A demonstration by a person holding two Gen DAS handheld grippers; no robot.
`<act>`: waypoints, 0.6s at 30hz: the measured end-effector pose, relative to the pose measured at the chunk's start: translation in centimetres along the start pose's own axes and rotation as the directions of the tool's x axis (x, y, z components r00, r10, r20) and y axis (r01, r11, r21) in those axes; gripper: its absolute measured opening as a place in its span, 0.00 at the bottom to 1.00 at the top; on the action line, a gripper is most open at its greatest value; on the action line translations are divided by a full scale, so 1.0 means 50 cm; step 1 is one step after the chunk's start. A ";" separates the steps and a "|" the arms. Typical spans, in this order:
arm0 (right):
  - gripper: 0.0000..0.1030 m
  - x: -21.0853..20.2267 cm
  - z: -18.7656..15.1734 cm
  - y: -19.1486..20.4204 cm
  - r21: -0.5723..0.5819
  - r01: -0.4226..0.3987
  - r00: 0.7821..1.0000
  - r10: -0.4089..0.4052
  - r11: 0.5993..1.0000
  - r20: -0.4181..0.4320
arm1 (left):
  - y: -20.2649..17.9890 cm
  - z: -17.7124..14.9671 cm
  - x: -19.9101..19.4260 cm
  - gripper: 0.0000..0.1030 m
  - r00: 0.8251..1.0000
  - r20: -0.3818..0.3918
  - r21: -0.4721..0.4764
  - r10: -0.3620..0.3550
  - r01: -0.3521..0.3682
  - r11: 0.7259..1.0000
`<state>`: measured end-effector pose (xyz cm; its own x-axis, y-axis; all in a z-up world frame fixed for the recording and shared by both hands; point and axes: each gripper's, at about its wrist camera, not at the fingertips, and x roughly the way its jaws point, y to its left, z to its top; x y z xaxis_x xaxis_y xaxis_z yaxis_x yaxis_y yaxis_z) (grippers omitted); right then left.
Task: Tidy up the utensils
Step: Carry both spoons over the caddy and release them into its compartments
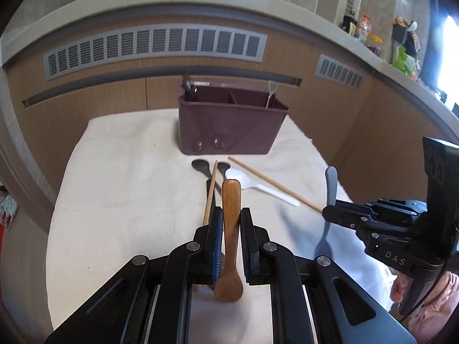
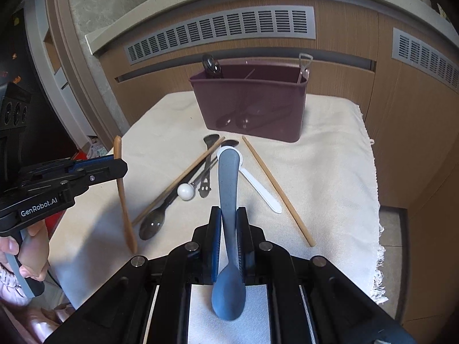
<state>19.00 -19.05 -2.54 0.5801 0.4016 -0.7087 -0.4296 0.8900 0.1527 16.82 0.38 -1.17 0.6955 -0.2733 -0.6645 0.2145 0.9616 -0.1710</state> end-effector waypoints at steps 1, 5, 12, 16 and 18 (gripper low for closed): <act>0.09 -0.008 0.002 0.004 -0.003 0.000 1.000 0.000 1.000 0.008 | -0.003 0.004 -0.010 0.12 1.000 0.015 0.003 -0.009 0.009 1.000; 0.08 -0.036 0.015 0.020 -0.028 0.018 0.999 -0.016 0.999 0.038 | -0.012 0.025 -0.039 0.12 0.998 0.061 0.019 -0.024 0.022 1.000; 0.05 -0.065 0.049 0.040 -0.077 0.050 0.996 -0.043 0.996 0.082 | -0.020 0.082 -0.072 0.12 0.991 0.132 0.050 -0.035 0.028 0.998; 0.05 -0.104 0.106 0.040 -0.089 0.051 0.987 -0.037 0.995 0.155 | -0.025 0.148 -0.109 0.12 0.977 0.209 0.080 -0.051 0.035 0.996; 0.05 -0.130 0.148 0.039 -0.091 0.052 0.979 -0.033 0.994 0.200 | -0.026 0.196 -0.137 0.12 0.962 0.265 0.097 -0.061 0.036 0.995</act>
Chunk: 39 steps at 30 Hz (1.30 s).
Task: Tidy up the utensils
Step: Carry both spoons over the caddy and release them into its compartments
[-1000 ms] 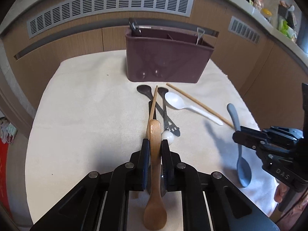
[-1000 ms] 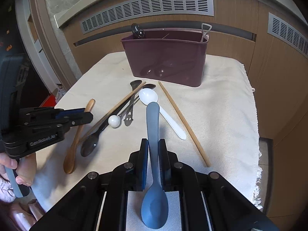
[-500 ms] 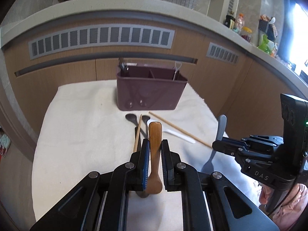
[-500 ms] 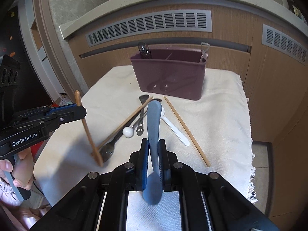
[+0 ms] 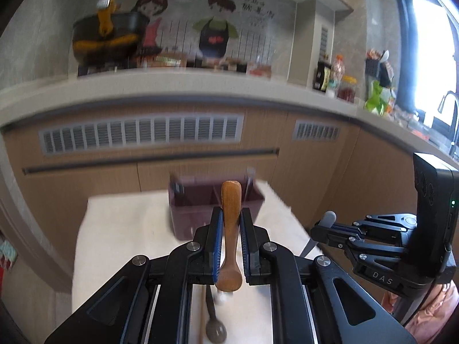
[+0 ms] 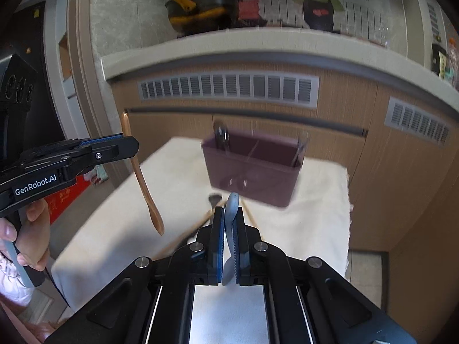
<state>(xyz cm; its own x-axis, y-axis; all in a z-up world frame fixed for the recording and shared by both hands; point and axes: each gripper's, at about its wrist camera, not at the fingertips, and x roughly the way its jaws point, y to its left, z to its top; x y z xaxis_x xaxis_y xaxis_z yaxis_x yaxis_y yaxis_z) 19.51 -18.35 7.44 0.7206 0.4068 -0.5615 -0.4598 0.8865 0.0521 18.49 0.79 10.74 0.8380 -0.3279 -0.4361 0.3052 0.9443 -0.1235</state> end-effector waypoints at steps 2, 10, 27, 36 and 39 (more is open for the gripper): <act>0.05 -0.021 0.052 -0.004 -0.015 0.004 0.999 -0.003 1.000 0.050 | 0.002 0.052 -0.010 0.12 0.999 0.054 0.015 0.000 0.000 1.000; 0.05 -0.079 0.243 -0.015 -0.067 0.117 0.966 -0.098 0.991 0.238 | 0.022 0.223 -0.021 0.12 0.976 0.217 0.045 0.008 -0.018 0.999; 0.05 0.184 0.256 -0.099 -0.033 0.099 0.992 -0.096 0.995 0.077 | 0.107 0.196 0.288 0.12 1.000 0.022 -0.018 -0.007 0.007 1.000; 0.05 0.348 0.148 -0.134 0.031 0.034 0.992 -0.030 0.999 -0.123 | 0.119 0.061 0.430 0.12 0.985 -0.173 -0.041 -0.011 0.004 0.999; 0.05 0.378 0.120 -0.144 0.048 0.029 0.987 -0.021 0.998 -0.158 | 0.120 0.034 0.452 0.12 0.976 -0.217 -0.046 -0.013 0.003 0.999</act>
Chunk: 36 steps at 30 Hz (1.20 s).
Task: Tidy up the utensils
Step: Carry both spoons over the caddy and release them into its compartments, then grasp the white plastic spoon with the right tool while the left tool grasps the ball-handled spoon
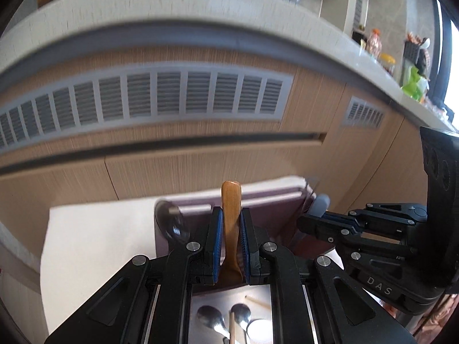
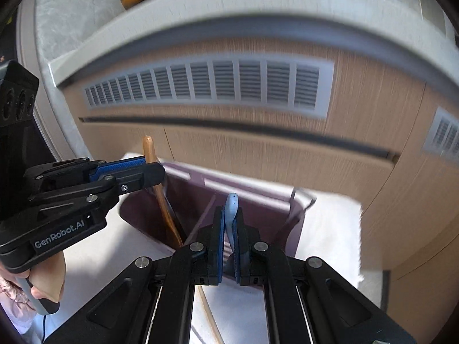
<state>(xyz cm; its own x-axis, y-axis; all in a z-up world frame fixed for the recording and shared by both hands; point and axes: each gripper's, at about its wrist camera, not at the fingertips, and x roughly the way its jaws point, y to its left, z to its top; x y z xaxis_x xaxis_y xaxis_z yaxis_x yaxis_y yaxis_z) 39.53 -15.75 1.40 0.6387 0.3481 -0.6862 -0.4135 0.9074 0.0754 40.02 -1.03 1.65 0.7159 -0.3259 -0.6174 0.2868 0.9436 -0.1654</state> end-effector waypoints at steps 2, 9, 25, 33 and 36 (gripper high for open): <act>0.06 0.009 -0.009 0.000 -0.006 0.016 1.000 -0.016 1.000 -0.008 | 0.001 -0.010 0.012 0.13 1.000 -0.019 -0.002 -0.003 0.003 1.000; 0.41 -0.039 -0.033 0.013 -0.040 0.086 0.994 -0.083 0.996 0.066 | 0.011 -0.022 -0.035 0.14 1.000 0.014 -0.054 0.022 -0.021 0.998; 1.00 -0.183 -0.162 0.047 -0.019 0.181 0.972 -0.176 0.983 0.155 | 0.005 -0.198 -0.204 0.60 0.993 -0.022 -0.042 0.115 -0.116 0.992; 1.00 -0.127 -0.232 0.090 -0.121 0.129 0.991 -0.124 0.984 0.050 | 0.019 -0.321 -0.189 0.67 0.976 -0.166 -0.040 0.141 -0.149 0.988; 1.00 -0.091 -0.245 0.109 -0.161 0.081 0.997 -0.081 0.984 0.009 | 0.027 -0.344 -0.193 0.69 0.972 -0.182 -0.041 0.151 -0.161 0.986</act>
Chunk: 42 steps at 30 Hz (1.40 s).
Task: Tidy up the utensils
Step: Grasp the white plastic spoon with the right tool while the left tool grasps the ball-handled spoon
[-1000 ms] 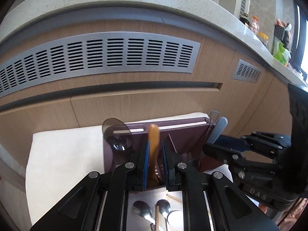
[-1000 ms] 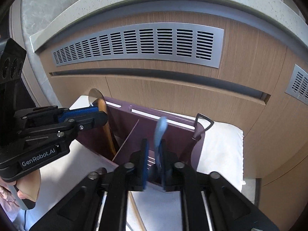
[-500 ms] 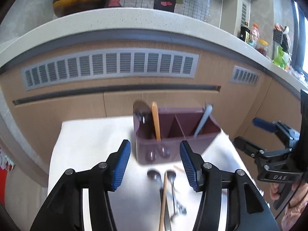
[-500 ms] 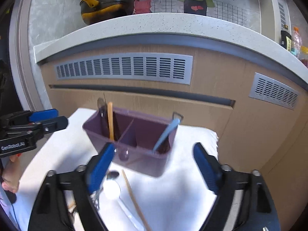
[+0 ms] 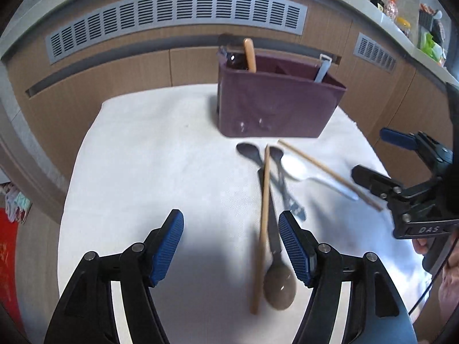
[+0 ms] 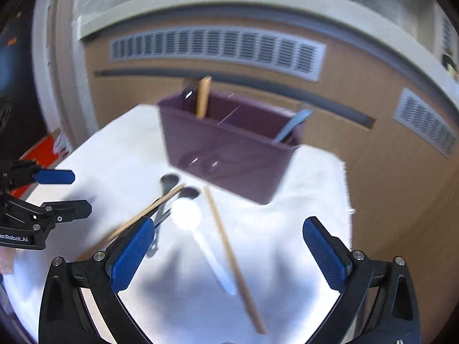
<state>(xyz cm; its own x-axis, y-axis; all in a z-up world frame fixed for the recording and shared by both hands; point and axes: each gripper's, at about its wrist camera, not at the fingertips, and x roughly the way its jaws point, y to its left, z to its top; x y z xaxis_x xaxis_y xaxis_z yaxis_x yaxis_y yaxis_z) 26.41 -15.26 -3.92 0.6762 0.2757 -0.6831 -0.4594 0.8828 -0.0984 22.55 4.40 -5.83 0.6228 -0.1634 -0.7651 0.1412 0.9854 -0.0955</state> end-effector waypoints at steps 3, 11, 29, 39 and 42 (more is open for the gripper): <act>0.97 0.041 0.001 0.020 -0.050 -0.066 0.997 0.063 0.997 -0.054 | 0.022 -0.015 0.000 0.73 1.000 -0.015 -0.026 -0.010 0.010 1.000; 0.50 0.137 0.016 0.041 -0.067 -0.195 0.962 0.178 0.979 -0.206 | 0.076 -0.019 0.005 0.73 0.999 -0.039 -0.091 0.001 -0.005 0.996; 0.30 0.144 0.024 0.038 0.007 -0.136 0.964 0.134 0.991 -0.231 | 0.064 -0.009 0.041 0.73 0.994 -0.098 -0.063 -0.051 0.044 0.997; 0.30 0.030 -0.026 -0.022 0.166 -0.133 0.968 0.164 0.977 -0.188 | -0.036 0.049 0.083 0.36 0.976 -0.168 0.079 -0.136 0.151 0.985; 0.30 0.008 -0.047 -0.042 0.181 -0.112 0.974 0.144 0.977 -0.173 | -0.079 0.033 0.070 0.36 0.971 -0.161 0.137 -0.179 0.201 0.970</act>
<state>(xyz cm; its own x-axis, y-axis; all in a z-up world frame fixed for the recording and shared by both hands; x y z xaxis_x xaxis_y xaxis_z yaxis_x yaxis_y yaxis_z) 26.31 -17.90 -5.68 0.4933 0.3300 -0.8049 -0.4202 0.9005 0.1117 25.45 -0.14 -7.09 0.4550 -0.3268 -0.8283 0.3680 0.9161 -0.1592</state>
